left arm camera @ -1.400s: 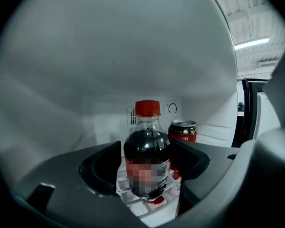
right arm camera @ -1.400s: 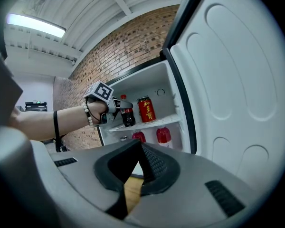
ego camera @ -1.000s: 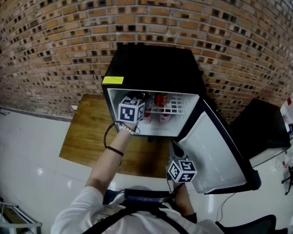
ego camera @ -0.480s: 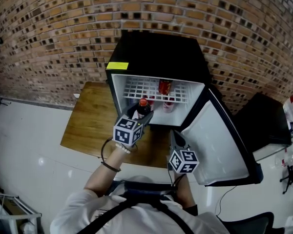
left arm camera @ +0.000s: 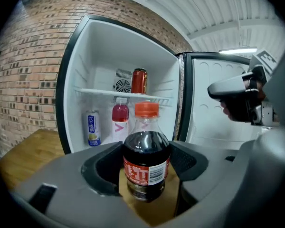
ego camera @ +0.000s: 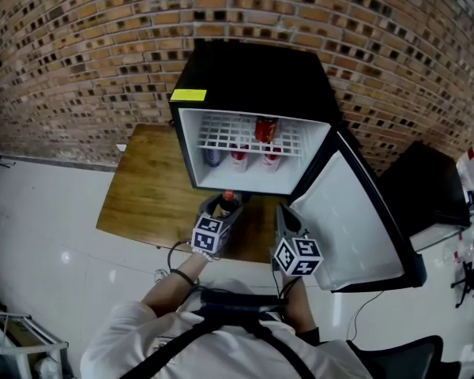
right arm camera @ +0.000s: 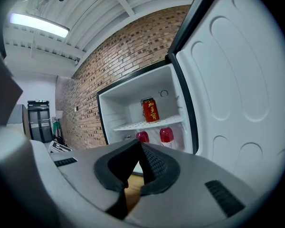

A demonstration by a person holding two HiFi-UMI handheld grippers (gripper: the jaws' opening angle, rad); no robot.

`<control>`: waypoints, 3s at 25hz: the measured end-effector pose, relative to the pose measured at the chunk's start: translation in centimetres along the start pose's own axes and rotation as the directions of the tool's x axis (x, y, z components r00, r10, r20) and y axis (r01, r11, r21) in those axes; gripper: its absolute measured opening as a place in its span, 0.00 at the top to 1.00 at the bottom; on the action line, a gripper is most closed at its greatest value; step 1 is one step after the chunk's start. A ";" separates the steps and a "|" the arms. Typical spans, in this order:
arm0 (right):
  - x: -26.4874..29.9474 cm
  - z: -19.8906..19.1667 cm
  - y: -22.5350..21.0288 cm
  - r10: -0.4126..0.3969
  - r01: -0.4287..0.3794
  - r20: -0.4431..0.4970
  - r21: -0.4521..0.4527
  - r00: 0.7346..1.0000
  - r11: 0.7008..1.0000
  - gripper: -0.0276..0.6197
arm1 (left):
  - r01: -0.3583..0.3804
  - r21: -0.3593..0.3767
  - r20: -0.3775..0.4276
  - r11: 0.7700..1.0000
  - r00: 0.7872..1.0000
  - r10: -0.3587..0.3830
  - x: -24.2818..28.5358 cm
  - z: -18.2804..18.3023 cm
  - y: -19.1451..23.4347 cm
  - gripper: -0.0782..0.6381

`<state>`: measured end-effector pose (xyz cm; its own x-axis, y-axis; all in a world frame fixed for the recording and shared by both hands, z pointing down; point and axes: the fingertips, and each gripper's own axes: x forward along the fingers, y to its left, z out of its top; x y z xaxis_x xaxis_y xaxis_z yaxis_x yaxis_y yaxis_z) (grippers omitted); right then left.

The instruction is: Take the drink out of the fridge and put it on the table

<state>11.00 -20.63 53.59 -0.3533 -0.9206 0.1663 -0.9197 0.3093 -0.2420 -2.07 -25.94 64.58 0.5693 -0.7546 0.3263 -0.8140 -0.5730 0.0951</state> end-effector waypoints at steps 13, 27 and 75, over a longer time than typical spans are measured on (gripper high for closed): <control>-0.7 -0.5 -0.4 -0.016 0.016 -0.004 0.005 1.000 1.000 0.94 | -0.028 -0.003 -0.049 1.000 0.998 0.028 2.1 -6.1 1.0 0.47; -0.2 -0.8 -0.5 -0.008 0.008 -0.021 0.007 1.000 1.000 0.93 | -0.012 0.015 -0.042 1.000 0.999 0.013 2.7 -8.2 0.9 0.47; 1.1 -2.1 1.8 0.039 -0.041 -0.070 -0.033 0.997 0.999 0.94 | -0.053 -0.134 0.168 0.990 0.983 0.075 -7.8 8.2 2.3 0.88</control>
<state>8.57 -20.54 55.32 -0.3999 -0.8890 0.2232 -0.9094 0.3545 -0.2173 -7.43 -23.95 54.53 0.5176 -0.8386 0.1700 -0.8511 -0.4843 0.2027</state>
